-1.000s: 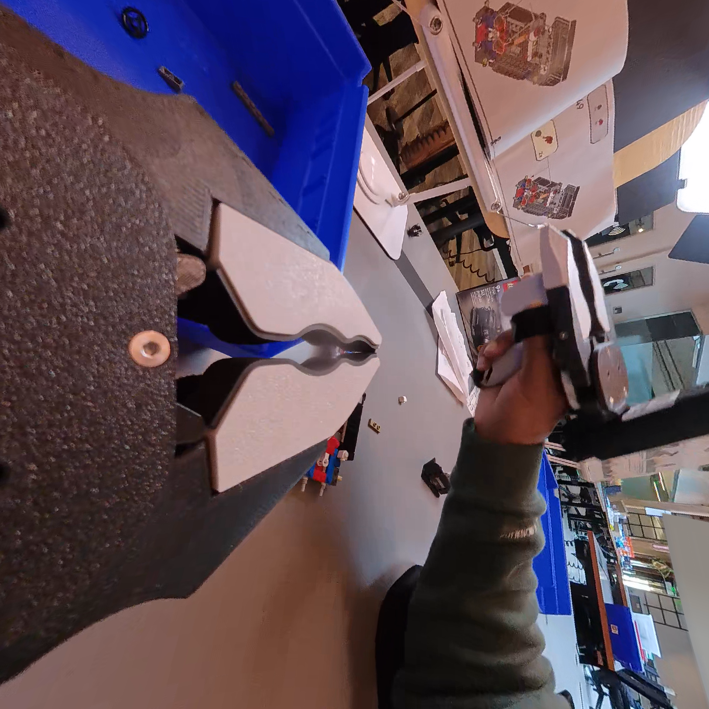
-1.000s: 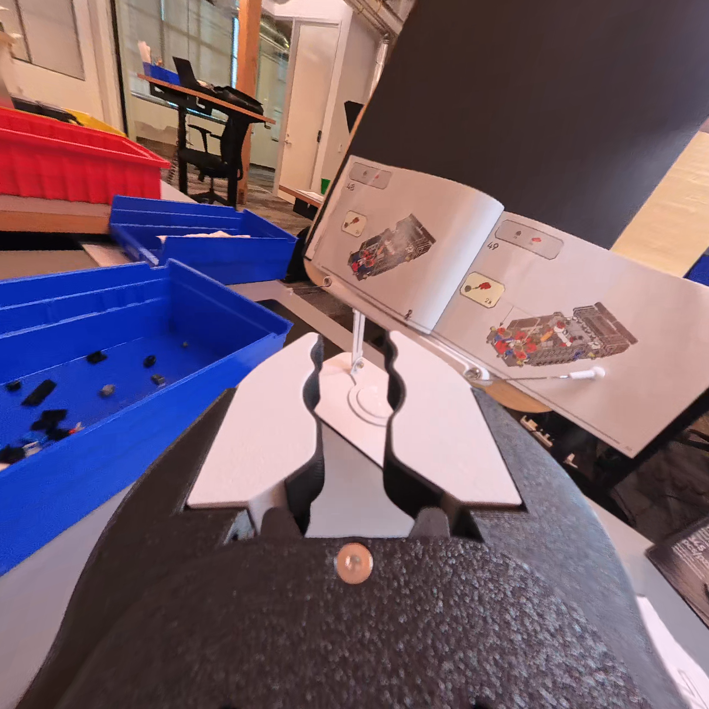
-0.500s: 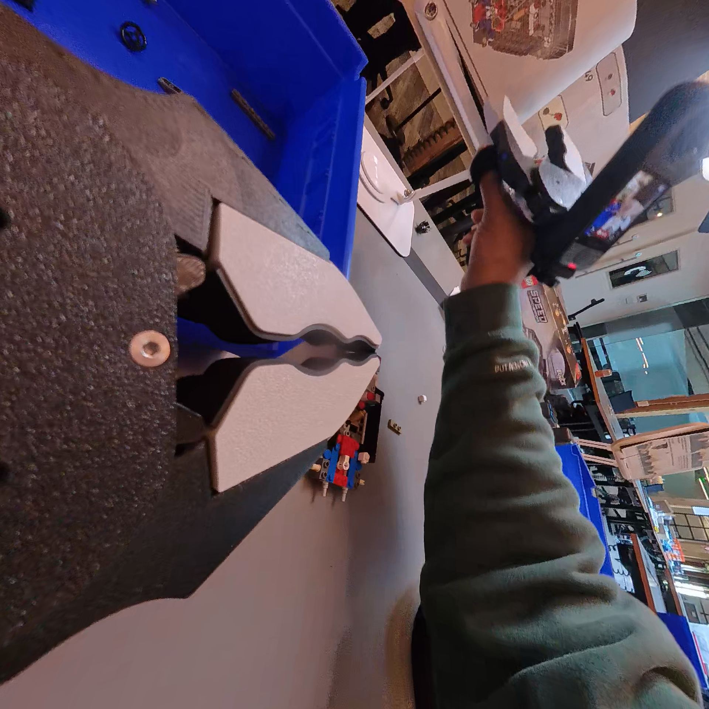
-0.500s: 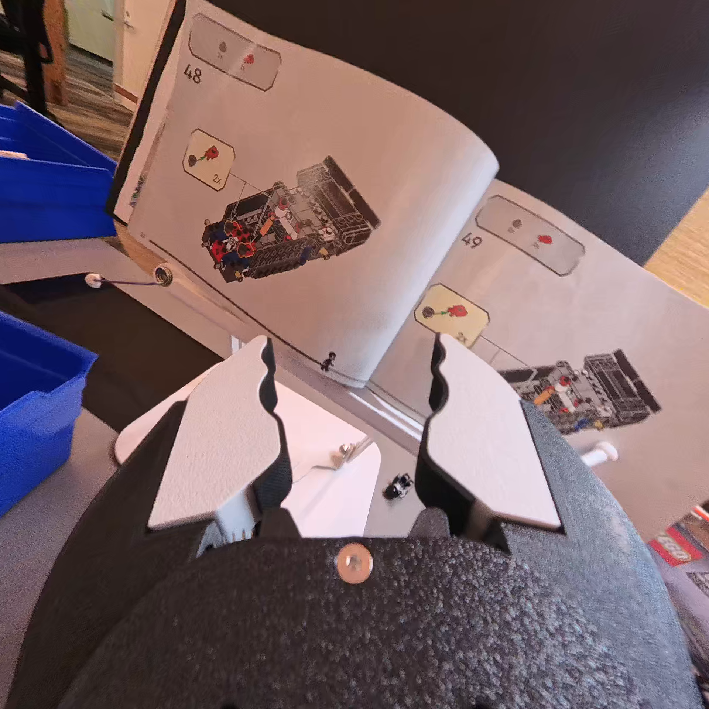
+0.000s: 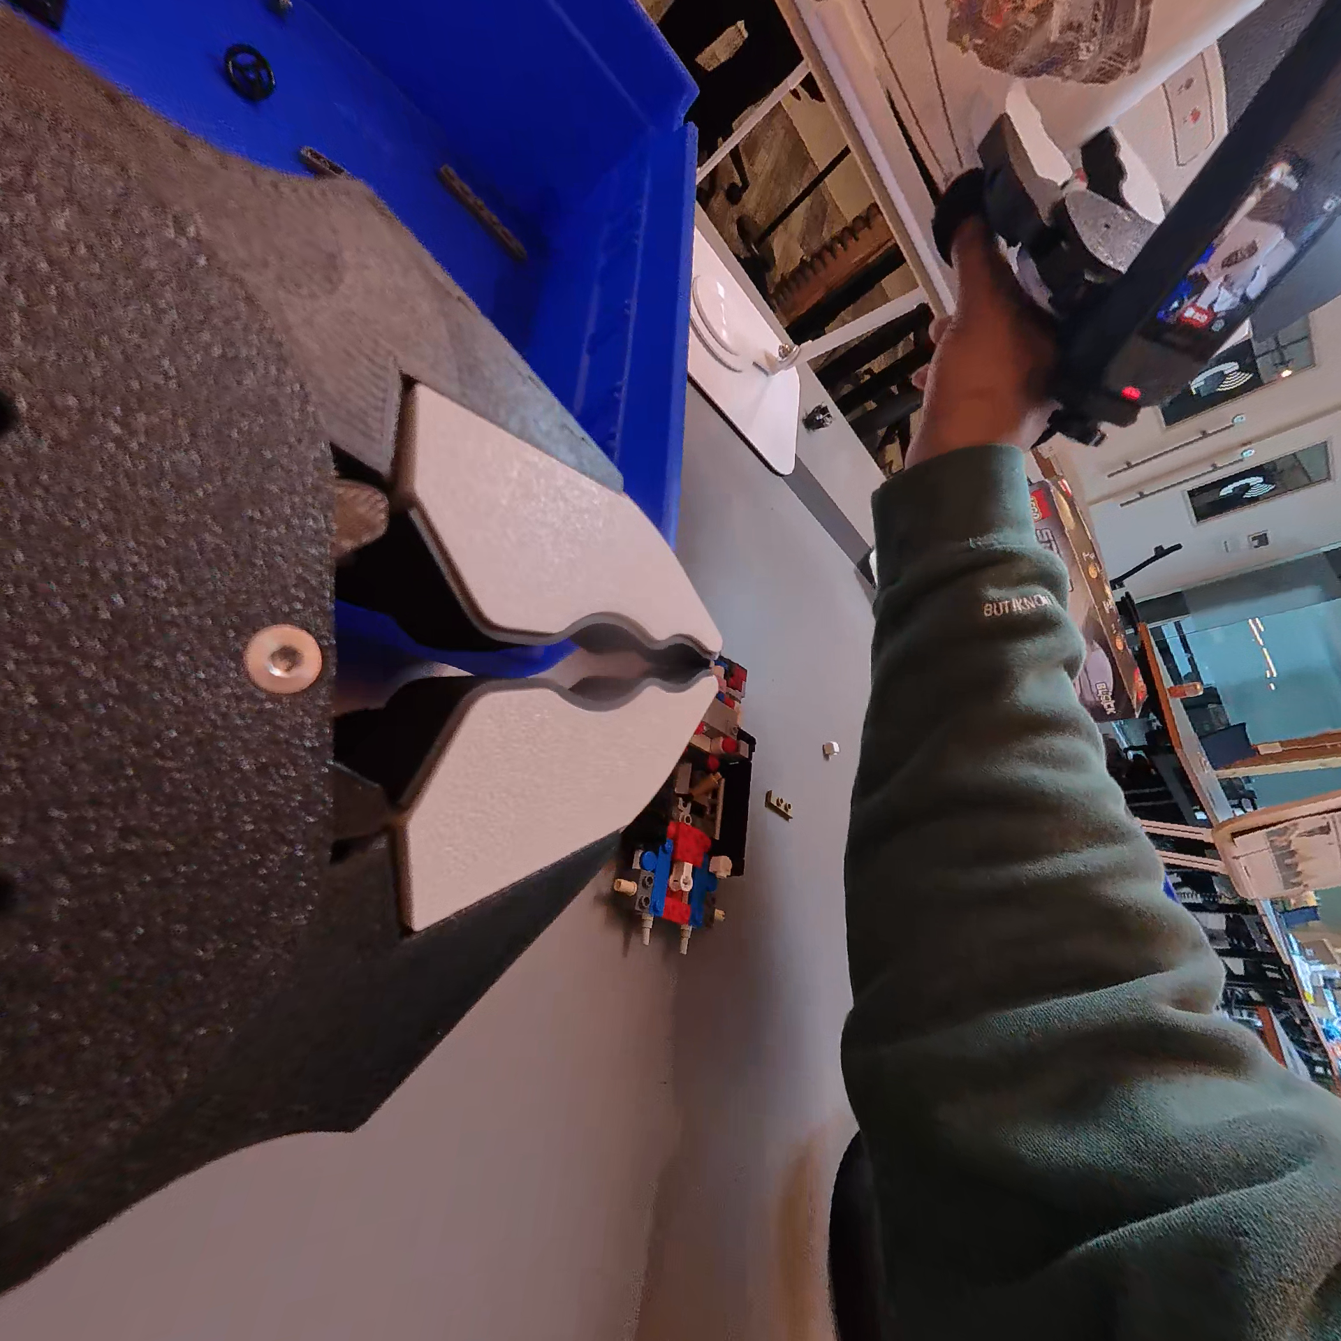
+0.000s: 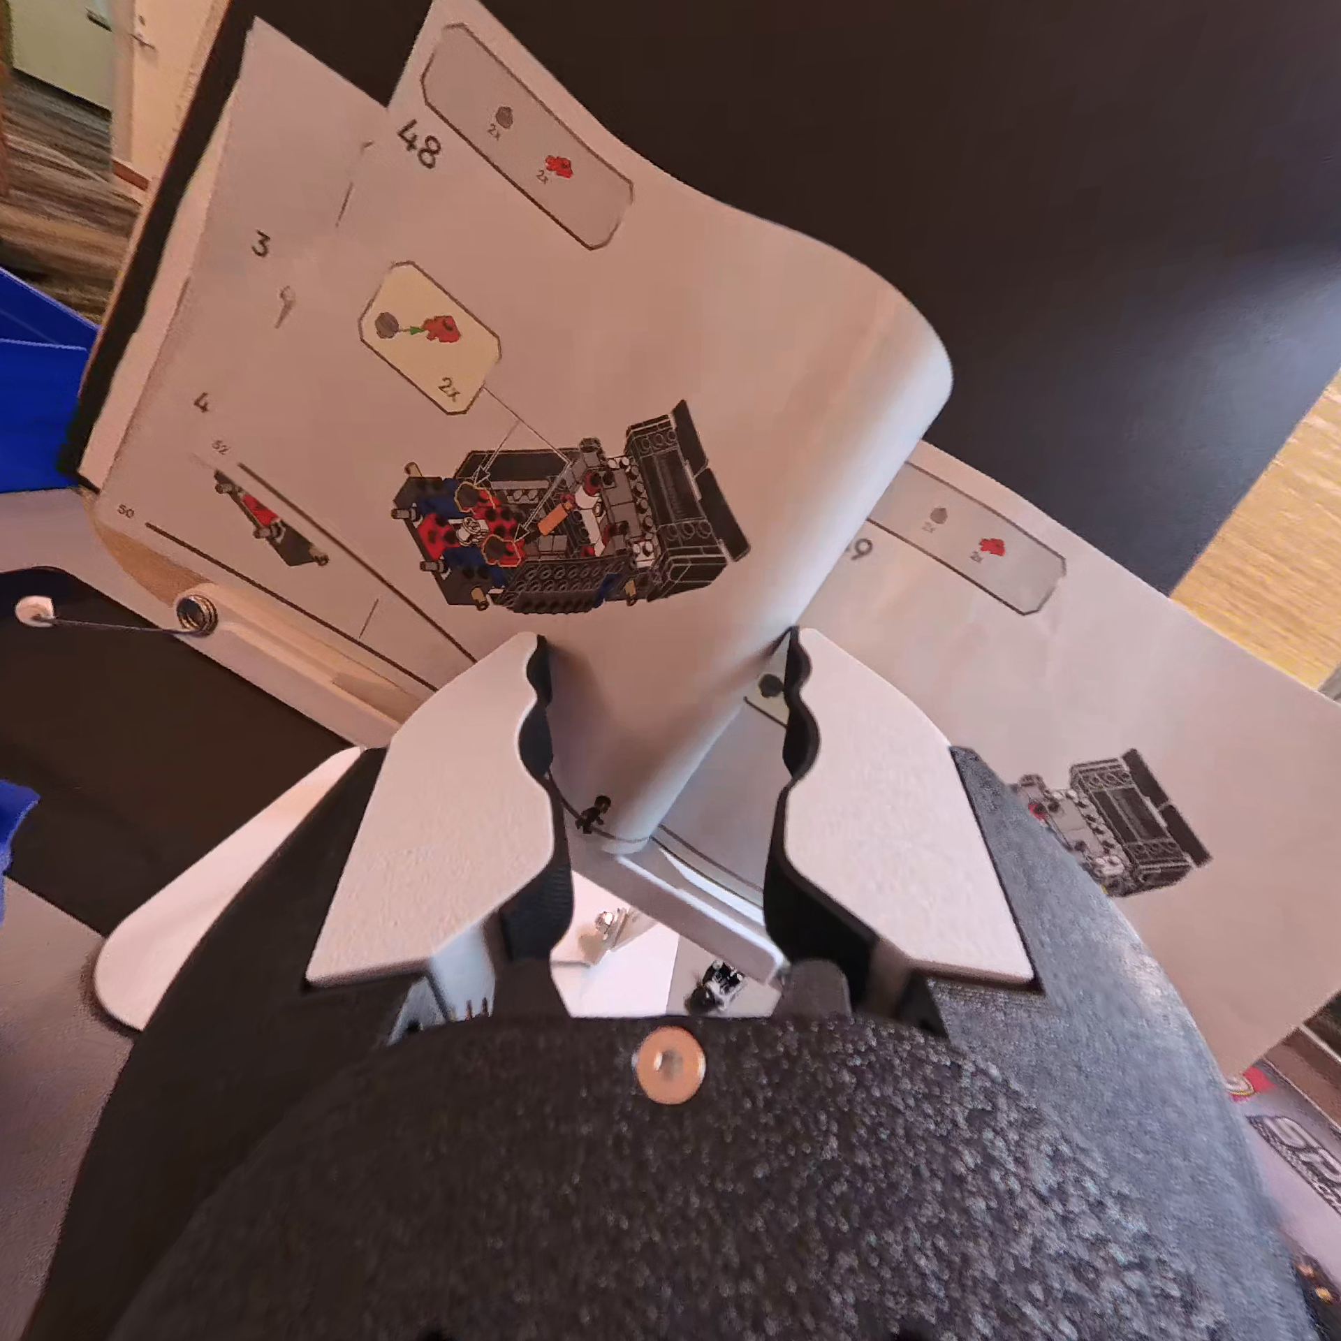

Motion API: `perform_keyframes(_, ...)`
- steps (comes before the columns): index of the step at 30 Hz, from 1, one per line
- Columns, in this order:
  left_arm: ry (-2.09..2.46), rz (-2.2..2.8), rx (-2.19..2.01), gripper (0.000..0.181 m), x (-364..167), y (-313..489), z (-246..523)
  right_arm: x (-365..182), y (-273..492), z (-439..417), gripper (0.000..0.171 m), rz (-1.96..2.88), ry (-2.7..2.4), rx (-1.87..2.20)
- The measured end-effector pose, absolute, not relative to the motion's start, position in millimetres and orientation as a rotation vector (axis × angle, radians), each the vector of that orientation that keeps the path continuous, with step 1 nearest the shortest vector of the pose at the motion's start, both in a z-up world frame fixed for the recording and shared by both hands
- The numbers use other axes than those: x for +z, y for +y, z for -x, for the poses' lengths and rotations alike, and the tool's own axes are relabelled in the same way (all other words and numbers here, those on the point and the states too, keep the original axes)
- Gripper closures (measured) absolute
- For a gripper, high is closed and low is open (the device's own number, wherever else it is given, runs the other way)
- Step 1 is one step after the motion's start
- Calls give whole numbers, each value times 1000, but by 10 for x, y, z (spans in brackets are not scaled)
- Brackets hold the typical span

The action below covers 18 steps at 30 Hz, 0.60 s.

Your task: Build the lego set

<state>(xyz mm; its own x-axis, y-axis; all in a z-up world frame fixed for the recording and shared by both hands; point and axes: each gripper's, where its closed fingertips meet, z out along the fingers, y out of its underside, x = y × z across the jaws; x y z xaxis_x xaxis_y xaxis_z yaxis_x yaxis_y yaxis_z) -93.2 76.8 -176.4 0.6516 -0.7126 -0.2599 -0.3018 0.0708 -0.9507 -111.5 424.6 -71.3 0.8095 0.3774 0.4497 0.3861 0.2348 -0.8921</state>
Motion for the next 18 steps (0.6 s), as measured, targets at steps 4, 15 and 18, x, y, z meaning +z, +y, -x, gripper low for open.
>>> perform_keyframes(4, 862, 1511, -405, 181, -1749, 768, 917, -689, 4203, 992, 118, 1349, -682, 11)
perform_keyframes(15, 634, 1588, -384, 157, -792, 1705, 1319, -684, 4298, 479, 141, 1382, -682, 54)
perform_keyframes(18, 597, 1656, -369, 152, -664, 2337, 1410, -694, 4329, 417, 142, 1404, -685, 102)
